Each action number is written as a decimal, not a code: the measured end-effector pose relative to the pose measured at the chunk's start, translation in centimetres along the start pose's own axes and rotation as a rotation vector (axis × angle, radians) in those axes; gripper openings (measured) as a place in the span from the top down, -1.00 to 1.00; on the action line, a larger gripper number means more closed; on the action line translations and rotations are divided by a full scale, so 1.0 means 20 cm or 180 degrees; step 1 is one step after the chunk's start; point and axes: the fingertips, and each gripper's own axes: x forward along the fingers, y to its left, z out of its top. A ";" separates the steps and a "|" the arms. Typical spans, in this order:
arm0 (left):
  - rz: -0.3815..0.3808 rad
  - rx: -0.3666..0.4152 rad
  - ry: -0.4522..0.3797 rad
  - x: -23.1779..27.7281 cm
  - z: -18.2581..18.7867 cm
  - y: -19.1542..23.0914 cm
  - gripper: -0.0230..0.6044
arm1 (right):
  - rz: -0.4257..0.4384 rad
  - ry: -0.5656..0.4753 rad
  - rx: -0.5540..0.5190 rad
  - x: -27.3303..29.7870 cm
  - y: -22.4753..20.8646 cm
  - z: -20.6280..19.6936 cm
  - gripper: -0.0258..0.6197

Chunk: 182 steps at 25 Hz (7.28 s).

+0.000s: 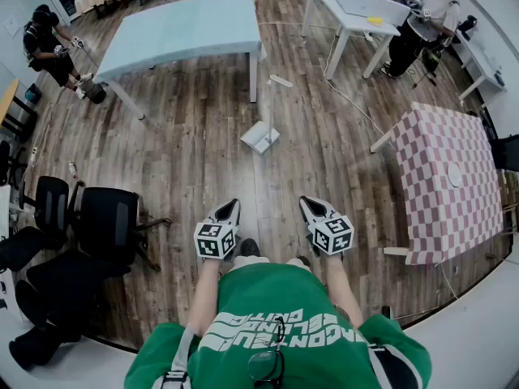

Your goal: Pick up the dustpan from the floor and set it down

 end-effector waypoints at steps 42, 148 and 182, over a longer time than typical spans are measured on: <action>-0.0222 0.0149 0.0179 0.92 0.77 0.63 0.92 | -0.0234 0.0225 -0.0015 1.06 -0.65 0.58 0.89; 0.0271 -0.0414 0.0250 2.04 1.51 1.59 0.92 | 0.0497 0.3267 -0.1754 2.92 -1.69 0.47 0.27; 0.0410 -0.0338 0.0359 2.04 1.49 1.61 0.92 | 0.0132 0.3447 -0.1596 3.09 -1.76 0.25 0.53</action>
